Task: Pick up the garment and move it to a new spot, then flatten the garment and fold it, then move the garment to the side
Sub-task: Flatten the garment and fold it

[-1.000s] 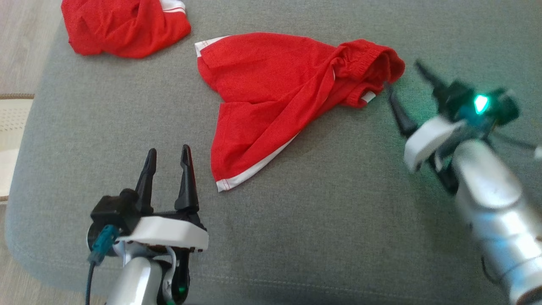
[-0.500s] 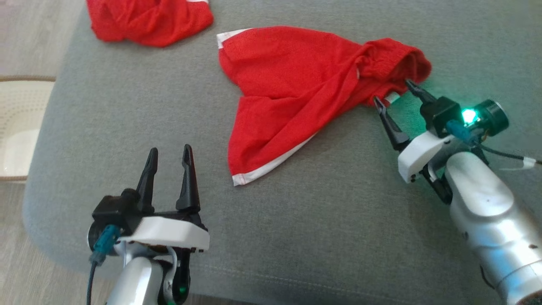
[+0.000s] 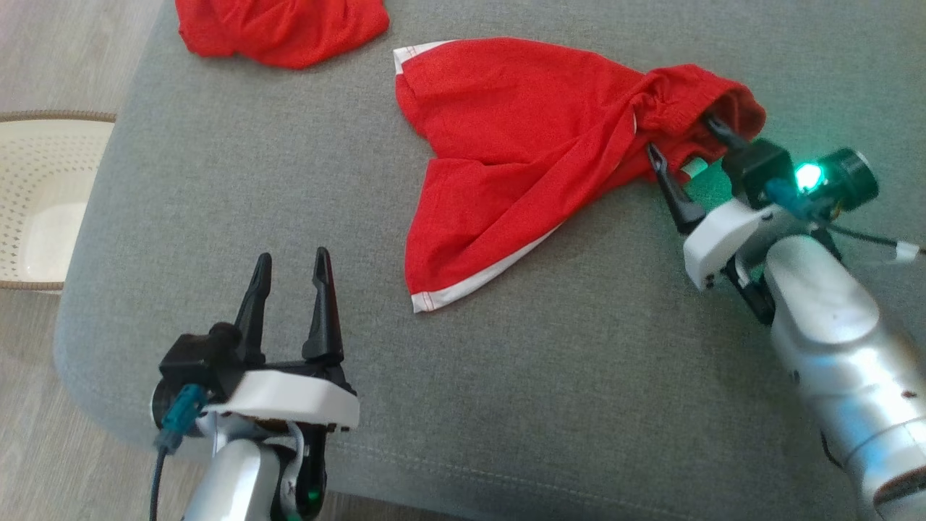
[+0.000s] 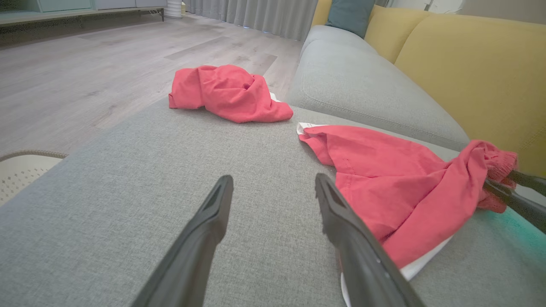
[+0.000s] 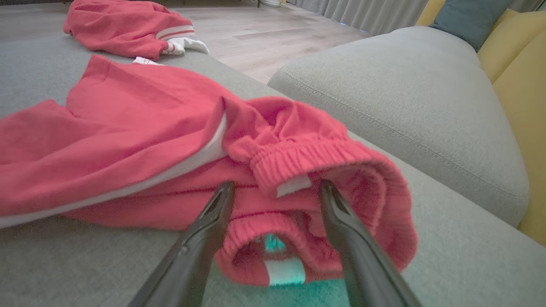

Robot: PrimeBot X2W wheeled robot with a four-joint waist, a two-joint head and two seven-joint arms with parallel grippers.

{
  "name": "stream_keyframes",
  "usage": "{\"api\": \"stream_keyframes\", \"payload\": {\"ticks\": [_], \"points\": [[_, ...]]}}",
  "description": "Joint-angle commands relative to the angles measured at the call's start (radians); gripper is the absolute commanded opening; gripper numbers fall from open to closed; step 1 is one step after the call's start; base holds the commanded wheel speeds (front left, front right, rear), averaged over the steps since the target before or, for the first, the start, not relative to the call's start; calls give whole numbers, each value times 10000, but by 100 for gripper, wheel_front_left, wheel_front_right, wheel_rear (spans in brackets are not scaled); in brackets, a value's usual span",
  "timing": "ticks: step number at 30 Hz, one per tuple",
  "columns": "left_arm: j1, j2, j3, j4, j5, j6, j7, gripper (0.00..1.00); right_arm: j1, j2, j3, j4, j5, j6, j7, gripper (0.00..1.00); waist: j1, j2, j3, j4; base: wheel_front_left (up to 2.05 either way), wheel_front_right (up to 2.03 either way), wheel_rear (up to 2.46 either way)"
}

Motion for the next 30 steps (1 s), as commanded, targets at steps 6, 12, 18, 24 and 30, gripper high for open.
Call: {"api": "stream_keyframes", "payload": {"ticks": [6,12,18,24,30], "points": [[-313,26,225,-290,-4,11,-120,100,-655,235,133,50,-331,-9,-93,39,0,0,62,19,0,0,0],[-256,26,310,-281,7,74,-120,100,-658,328,159,32,-229,-9,-93,0,0,0,-76,-126,0,0,0],[-94,26,433,-332,-3,72,-120,100,55,218,428,-614,634,-9,-93,0,0,0,-370,-707,0,0,0],[42,26,569,-355,6,82,-120,100,1095,-293,1007,-1903,1760,-9,36,0,0,0,-630,-1611,0,0,0],[80,26,754,-390,44,53,-120,100,2375,-860,1235,-3658,2568,-9,715,0,0,0,-742,-2347,0,0,0]]}}
